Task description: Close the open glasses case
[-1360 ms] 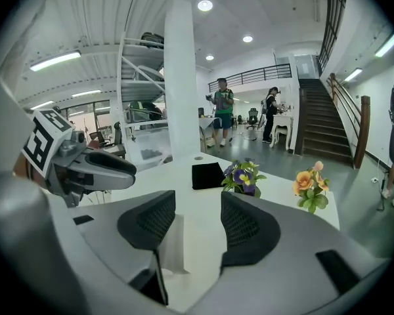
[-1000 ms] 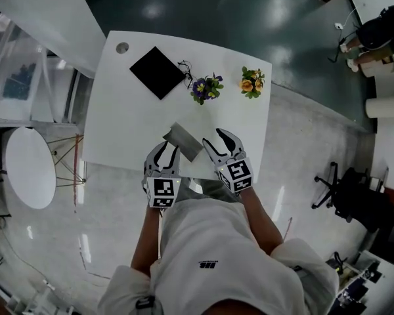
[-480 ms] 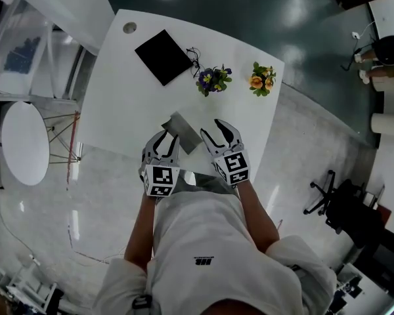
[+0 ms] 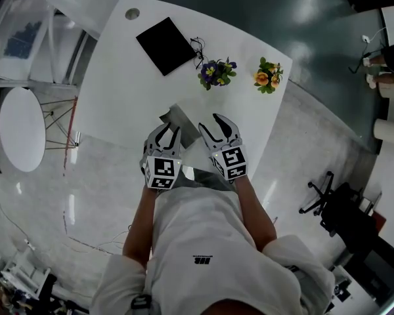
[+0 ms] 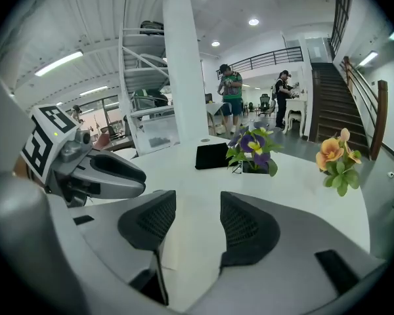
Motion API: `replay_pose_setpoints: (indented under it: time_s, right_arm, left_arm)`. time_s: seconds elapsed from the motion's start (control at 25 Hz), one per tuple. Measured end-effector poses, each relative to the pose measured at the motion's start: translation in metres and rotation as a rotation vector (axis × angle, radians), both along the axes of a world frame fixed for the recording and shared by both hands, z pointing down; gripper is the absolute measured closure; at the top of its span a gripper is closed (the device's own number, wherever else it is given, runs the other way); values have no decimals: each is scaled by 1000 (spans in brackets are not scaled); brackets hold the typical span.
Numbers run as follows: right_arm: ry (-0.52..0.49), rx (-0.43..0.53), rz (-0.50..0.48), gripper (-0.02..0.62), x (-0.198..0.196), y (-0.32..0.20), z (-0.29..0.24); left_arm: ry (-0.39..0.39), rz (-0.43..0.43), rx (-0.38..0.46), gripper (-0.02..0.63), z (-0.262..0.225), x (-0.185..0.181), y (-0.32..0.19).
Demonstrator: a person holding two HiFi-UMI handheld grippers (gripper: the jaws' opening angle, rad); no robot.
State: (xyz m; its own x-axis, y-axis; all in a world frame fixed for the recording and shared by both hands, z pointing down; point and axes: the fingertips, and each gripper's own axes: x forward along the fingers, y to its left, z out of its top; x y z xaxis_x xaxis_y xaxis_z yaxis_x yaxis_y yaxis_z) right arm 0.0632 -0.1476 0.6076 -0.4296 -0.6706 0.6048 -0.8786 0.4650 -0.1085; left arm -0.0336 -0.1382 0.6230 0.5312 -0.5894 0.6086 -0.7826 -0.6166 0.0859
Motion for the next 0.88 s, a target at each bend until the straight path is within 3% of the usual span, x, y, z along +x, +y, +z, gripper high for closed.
replay_pose_setpoints:
  time_s: [0.88]
  right_arm:
    - [25,-76,-45,380,-2,-5,40]
  left_arm:
    - [-35,24,-65,485,37,26,0]
